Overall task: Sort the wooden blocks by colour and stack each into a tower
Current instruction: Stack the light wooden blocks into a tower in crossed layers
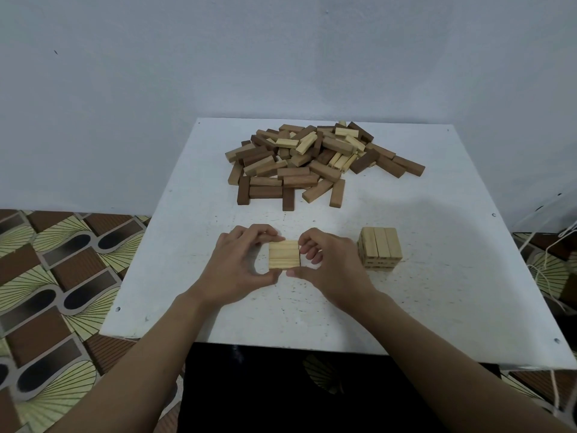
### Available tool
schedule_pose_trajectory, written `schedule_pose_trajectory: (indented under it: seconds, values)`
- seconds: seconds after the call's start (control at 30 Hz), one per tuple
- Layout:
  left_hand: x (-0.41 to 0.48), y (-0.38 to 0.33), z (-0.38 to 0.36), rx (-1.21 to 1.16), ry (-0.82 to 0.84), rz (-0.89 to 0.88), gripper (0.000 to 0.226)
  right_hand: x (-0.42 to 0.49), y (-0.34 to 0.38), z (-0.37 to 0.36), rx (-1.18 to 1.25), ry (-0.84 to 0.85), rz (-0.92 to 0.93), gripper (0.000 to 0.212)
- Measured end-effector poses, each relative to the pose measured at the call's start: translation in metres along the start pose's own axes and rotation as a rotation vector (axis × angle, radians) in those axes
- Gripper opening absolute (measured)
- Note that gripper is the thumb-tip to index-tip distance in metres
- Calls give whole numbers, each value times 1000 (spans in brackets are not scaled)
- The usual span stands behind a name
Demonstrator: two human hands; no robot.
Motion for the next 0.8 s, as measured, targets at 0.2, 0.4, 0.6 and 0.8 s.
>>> schedule_pose_trajectory:
  seconds: [0.2, 0.4, 0.6, 0.8]
  values:
    - [0, 1, -1, 0, 8, 2, 61, 0, -1, 0, 6, -7, -10, 44]
    - [0, 1, 0, 2, 23, 4, 62, 1, -1, 0, 12, 0, -27, 44]
    - [0, 3, -1, -2, 29, 16, 62, 1, 0, 1, 11, -3, -31, 45]
    - [0, 4, 0, -14, 26, 14, 63, 1, 2, 1, 10, 1, -14, 45]
Point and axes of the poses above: each hand's wrist, its own x-axis towards the middle knuckle, its own z-axis out of the back of the hand, y = z × x, the point moved 7 cm from there along x, towards the middle knuckle, and after that the axes turned 12 degrees about y, right-handed, at the moved point
